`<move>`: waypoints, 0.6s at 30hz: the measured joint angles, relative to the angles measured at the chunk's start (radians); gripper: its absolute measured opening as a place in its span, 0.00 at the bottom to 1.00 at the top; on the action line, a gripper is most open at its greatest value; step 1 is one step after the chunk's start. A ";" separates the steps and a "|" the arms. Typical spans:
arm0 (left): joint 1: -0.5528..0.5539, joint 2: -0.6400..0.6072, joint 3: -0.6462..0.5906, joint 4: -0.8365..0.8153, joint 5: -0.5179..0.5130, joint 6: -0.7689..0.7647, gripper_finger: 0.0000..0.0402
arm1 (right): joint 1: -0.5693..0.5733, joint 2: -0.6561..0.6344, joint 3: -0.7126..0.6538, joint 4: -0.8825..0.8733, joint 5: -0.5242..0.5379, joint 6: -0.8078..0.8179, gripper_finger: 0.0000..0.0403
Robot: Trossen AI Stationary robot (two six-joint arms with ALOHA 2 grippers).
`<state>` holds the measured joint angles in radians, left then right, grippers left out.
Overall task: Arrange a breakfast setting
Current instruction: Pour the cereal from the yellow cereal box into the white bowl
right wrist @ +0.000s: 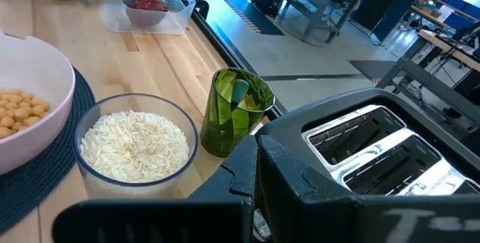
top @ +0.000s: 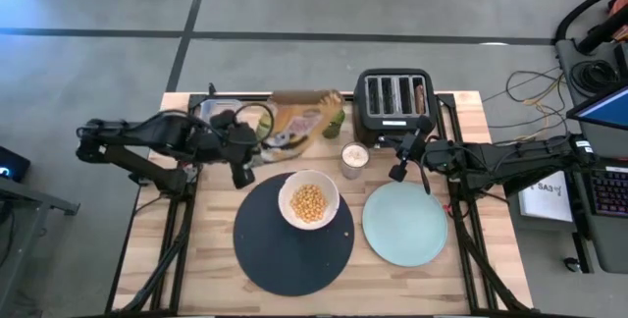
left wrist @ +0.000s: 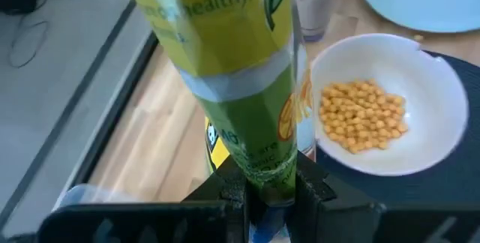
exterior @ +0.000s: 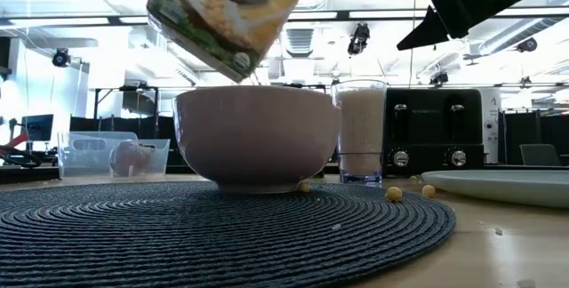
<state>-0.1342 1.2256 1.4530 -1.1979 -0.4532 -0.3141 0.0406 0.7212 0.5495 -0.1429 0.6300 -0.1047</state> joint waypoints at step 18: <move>0.295 -0.183 -0.624 0.891 -0.123 0.295 0.07 | -0.009 0.003 0.000 0.245 -0.002 -0.154 0.02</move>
<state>0.1604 1.0422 0.8288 -0.3069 -0.5761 -0.0187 0.0320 0.7238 0.5495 0.1021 0.6284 -0.2592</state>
